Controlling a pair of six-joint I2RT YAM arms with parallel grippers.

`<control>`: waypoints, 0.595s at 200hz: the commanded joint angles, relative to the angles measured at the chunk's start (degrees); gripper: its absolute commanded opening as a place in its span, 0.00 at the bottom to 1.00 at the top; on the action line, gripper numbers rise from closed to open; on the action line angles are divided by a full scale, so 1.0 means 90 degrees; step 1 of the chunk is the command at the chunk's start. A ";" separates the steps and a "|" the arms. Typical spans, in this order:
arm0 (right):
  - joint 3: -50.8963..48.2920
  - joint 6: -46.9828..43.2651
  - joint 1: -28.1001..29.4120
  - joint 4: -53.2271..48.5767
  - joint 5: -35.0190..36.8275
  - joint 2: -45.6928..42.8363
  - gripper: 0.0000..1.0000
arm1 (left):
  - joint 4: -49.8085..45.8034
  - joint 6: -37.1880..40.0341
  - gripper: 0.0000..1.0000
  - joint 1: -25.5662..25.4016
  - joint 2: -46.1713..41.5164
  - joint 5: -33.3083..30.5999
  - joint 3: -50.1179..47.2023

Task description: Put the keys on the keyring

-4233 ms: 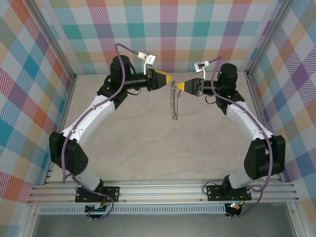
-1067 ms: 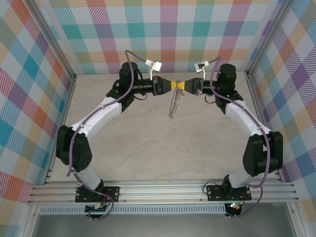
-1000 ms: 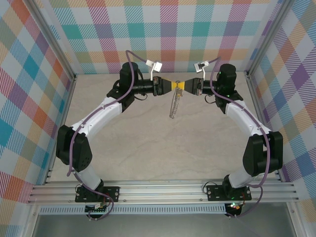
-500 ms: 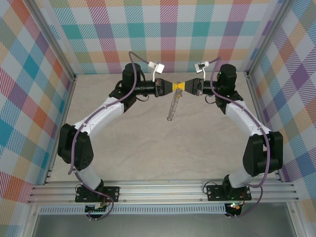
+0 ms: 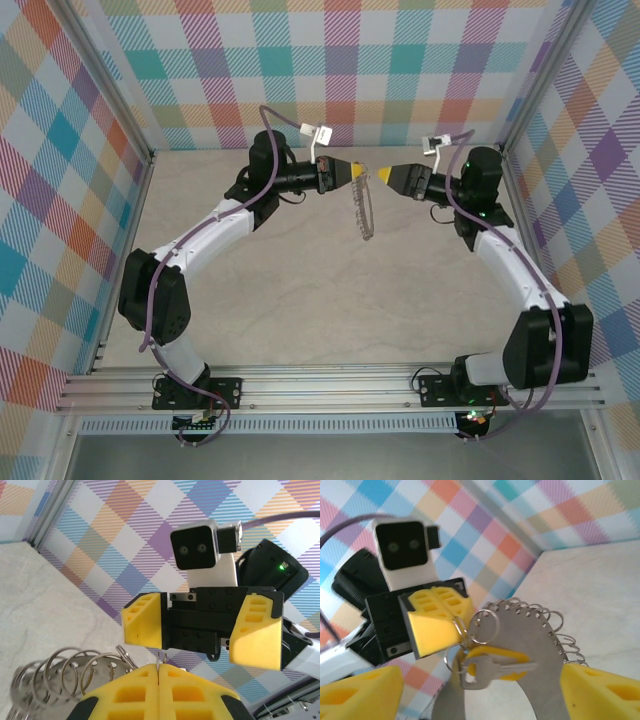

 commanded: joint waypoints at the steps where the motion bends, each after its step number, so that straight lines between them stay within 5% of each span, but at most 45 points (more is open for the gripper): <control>1: -0.0200 -0.0371 0.0003 -0.0376 0.1029 -0.0371 0.86 | 0.0609 -0.0151 0.00 -0.0063 -0.0245 0.0009 -0.0108; 30: -0.0503 0.0094 0.0001 0.0049 0.1445 -0.0435 0.85 | 0.0925 -0.0365 0.00 -0.0063 -0.0285 0.0032 -0.0205; 65: -0.0539 0.0528 0.0113 0.0631 0.0963 -0.0109 0.79 | 0.1174 -0.0626 0.00 -0.0063 -0.0353 0.0034 -0.0307; 119: -0.0625 0.0290 0.0524 0.0813 0.1065 -0.0096 0.71 | 0.1202 -0.0752 0.00 -0.0063 -0.0449 0.0039 -0.0355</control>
